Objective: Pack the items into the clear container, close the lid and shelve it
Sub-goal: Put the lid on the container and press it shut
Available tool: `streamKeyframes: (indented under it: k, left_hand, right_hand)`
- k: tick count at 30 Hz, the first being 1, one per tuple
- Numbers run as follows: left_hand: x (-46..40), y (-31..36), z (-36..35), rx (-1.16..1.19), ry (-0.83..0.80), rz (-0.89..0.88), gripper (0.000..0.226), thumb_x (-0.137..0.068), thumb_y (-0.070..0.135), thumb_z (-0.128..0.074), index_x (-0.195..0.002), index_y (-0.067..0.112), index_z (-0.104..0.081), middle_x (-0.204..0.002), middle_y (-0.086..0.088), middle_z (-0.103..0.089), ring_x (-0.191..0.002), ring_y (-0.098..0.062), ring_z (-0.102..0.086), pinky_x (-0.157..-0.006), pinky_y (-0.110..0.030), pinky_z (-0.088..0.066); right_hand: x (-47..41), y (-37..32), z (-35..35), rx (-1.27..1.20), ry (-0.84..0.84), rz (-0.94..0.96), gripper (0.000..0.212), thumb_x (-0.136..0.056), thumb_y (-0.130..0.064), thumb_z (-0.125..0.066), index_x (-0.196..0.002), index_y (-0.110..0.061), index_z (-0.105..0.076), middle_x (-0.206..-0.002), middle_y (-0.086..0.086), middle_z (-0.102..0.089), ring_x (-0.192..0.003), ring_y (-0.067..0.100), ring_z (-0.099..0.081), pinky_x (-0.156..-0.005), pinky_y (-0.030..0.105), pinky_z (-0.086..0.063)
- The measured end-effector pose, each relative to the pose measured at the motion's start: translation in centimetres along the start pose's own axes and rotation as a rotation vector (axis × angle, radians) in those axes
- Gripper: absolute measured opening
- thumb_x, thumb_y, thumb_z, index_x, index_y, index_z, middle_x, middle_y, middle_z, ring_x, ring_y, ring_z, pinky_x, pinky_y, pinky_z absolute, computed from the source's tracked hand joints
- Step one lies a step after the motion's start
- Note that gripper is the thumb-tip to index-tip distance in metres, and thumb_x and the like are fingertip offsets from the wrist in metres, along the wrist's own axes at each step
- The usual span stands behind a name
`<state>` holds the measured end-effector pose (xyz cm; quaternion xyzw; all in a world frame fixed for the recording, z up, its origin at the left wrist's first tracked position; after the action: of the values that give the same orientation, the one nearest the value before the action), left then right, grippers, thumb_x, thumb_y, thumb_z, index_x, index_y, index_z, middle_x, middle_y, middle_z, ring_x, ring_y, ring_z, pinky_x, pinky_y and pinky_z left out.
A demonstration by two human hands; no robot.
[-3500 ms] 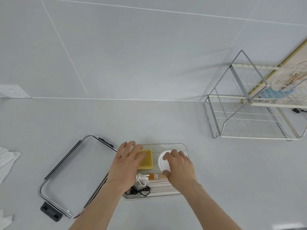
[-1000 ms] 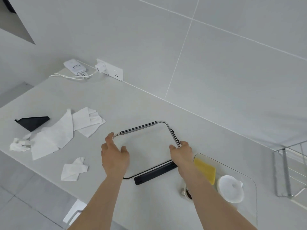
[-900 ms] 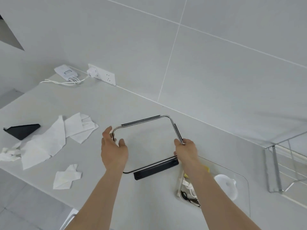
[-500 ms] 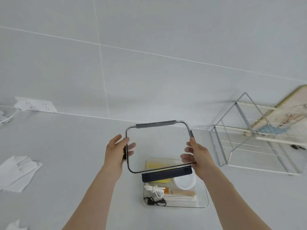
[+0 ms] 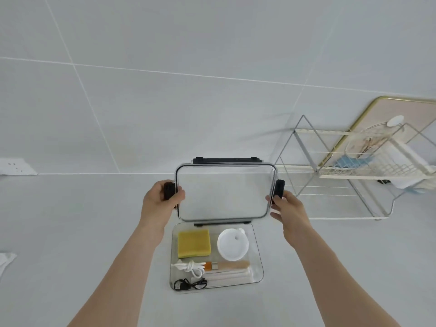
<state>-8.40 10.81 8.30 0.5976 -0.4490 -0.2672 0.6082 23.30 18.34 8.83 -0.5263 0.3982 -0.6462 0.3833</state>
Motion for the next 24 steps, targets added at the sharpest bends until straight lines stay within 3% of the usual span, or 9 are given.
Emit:
streamKeyframes:
  k: [2,4,8,11,13,15,17,20,24]
  left_hand:
    - [0.0,0.5,0.4,-0.028,-0.007,-0.082,0.021,-0.077,0.011,-0.08,-0.093,0.02,-0.067,-0.088,0.0,-0.07,-0.084,-0.014,-0.063,-0.084,-0.029,-0.049]
    - [0.2,0.5,0.9,-0.077,-0.05,-0.151,0.02,-0.078,0.003,-0.077,-0.085,0.019,-0.068,-0.094,0.006,-0.073,-0.092,-0.007,-0.064,-0.083,-0.023,-0.046]
    - [1.8,-2.1,2.3,-0.202,-0.058,-0.125,0.027,-0.077,-0.009,-0.072,-0.07,0.017,-0.069,-0.101,0.007,-0.076,-0.111,-0.002,-0.062,-0.079,-0.011,-0.049]
    - [3.4,-5.3,3.7,-0.249,-0.049,-0.068,0.028,-0.077,-0.012,-0.07,-0.067,0.014,-0.07,-0.096,0.003,-0.077,-0.11,-0.003,-0.063,-0.087,-0.023,-0.05]
    - [4.4,-7.0,4.4,-0.255,-0.032,-0.036,0.03,-0.075,-0.017,-0.068,-0.067,0.011,-0.071,-0.093,0.001,-0.077,-0.111,-0.004,-0.063,-0.091,-0.028,-0.051]
    - [5.1,-8.0,4.8,-0.277,-0.023,-0.024,0.037,-0.073,-0.023,-0.063,-0.067,0.012,-0.073,-0.092,0.001,-0.078,-0.113,-0.004,-0.062,-0.088,-0.021,-0.052]
    - [5.4,-8.6,4.7,-0.317,-0.035,-0.016,0.046,-0.072,-0.027,-0.057,-0.072,0.015,-0.076,-0.097,0.002,-0.077,-0.111,-0.002,-0.063,-0.085,-0.014,-0.051]
    - [5.7,-9.0,4.4,-0.352,-0.008,0.011,0.054,-0.071,-0.024,-0.049,-0.083,0.022,-0.076,-0.105,0.01,-0.073,-0.101,-0.005,-0.067,-0.077,-0.018,-0.052]
    - [6.1,-8.9,4.0,-0.349,0.106,-0.044,0.05,-0.073,-0.015,-0.048,-0.084,0.029,-0.07,-0.092,0.009,-0.072,-0.088,-0.013,-0.067,-0.062,-0.029,-0.057]
  right_hand:
    - [-0.5,0.0,0.3,0.034,-0.005,0.055,0.017,-0.097,-0.007,-0.053,-0.103,-0.014,-0.068,-0.096,0.003,-0.065,-0.087,0.02,-0.063,-0.079,0.033,-0.054]
    - [-0.8,0.4,0.6,0.074,-0.023,0.095,0.035,-0.091,0.008,-0.048,-0.094,-0.017,-0.072,-0.09,0.002,-0.066,-0.076,0.017,-0.064,-0.068,0.026,-0.055]
    - [-0.8,3.1,0.6,0.132,-0.107,0.068,0.053,-0.083,0.024,-0.039,-0.093,-0.014,-0.075,-0.091,0.01,-0.073,-0.067,0.007,-0.071,-0.056,0.013,-0.052]
    - [-0.3,5.9,0.4,0.054,-0.12,-0.025,0.055,-0.088,0.015,-0.031,-0.091,-0.013,-0.078,-0.094,0.015,-0.073,-0.076,0.016,-0.072,-0.063,0.02,-0.056]
    - [-0.4,7.6,0.4,0.035,-0.109,-0.092,0.053,-0.089,0.007,-0.034,-0.089,-0.017,-0.08,-0.097,0.011,-0.077,-0.087,0.02,-0.072,-0.078,0.028,-0.055]
    - [-0.4,8.6,0.4,0.062,-0.094,-0.166,0.03,-0.088,-0.012,-0.052,-0.085,-0.022,-0.081,-0.09,0.0,-0.078,-0.095,0.018,-0.068,-0.093,0.032,-0.046]
    - [-0.2,9.1,0.3,0.033,-0.085,-0.234,0.017,-0.08,-0.028,-0.065,-0.08,-0.016,-0.077,-0.081,0.0,-0.074,-0.084,0.021,-0.063,-0.09,0.035,-0.045]
    - [0.1,9.7,-0.2,0.073,-0.086,-0.153,0.021,-0.082,-0.025,-0.07,-0.089,-0.005,-0.068,-0.081,0.006,-0.06,-0.072,0.022,-0.052,-0.08,0.037,-0.056]
    - [1.0,10.2,-0.5,0.184,0.003,-0.043,0.021,-0.084,-0.013,-0.074,-0.103,-0.023,-0.071,-0.102,0.0,-0.071,-0.09,0.024,-0.07,-0.091,0.04,-0.057]
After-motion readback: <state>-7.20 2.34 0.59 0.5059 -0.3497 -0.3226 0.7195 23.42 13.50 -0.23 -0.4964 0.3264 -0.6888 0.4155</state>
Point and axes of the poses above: each hand's wrist, its own x-axis away from the middle knuckle, its own z-axis out of the back of the hand, y = z × x, the point moved 3 cm from there along -x, towards the middle knuckle
